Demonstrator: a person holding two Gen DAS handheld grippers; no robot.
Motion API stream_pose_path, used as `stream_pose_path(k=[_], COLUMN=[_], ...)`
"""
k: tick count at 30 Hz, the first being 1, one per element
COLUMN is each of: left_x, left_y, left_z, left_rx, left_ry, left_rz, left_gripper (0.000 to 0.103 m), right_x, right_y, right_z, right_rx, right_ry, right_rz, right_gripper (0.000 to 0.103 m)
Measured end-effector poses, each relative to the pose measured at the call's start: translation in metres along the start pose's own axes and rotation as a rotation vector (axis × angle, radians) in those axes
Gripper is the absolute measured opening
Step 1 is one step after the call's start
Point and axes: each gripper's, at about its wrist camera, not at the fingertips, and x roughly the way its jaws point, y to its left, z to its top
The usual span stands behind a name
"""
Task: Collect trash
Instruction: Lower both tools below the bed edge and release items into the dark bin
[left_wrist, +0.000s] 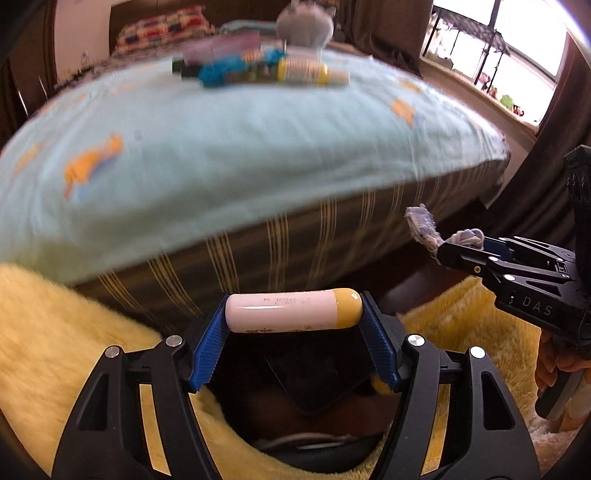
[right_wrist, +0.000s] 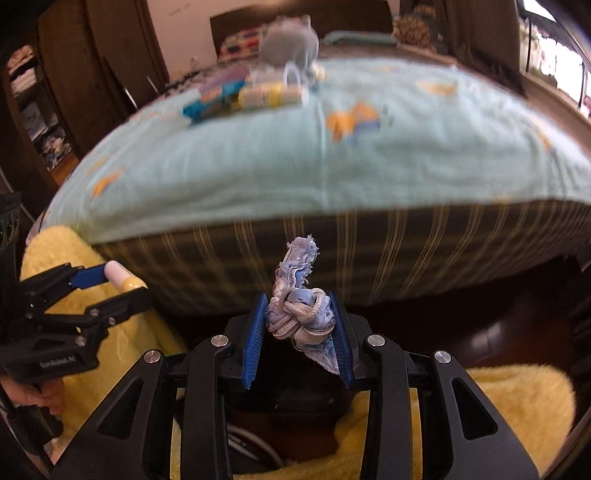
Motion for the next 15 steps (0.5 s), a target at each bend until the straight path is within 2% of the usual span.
stream_pose_path(k=[4,7,11,15], left_x=[0.037,0.063,0.095,0.112], left_y=[0.001,0.002,-0.001,-0.008], left_z=[-0.009,-0.011,-0.014,-0.020], left_rx=[-0.022,-0.037,-0.034,-0.001], left_ry=[0.102,0.160,0.225,0.255], left_rz=[-0.018,-0.019,-0.014,0.011], left_gripper=[0.065,0.065,0.065,0.065], right_x=[0.037,0.060,0.084,0.099], right_y=[-0.006,-0.011,-0.016,-0.018], right_z=[-0.009,-0.014,-0.016,-0.017], right_rx=[0.049,0.069,0.102,0.108], right_ry=[0.112,0.172,0.216,0.238], right_rz=[0.035,0.021,0.027,0.020], right_gripper=[0.035,0.036,0.036,0.036])
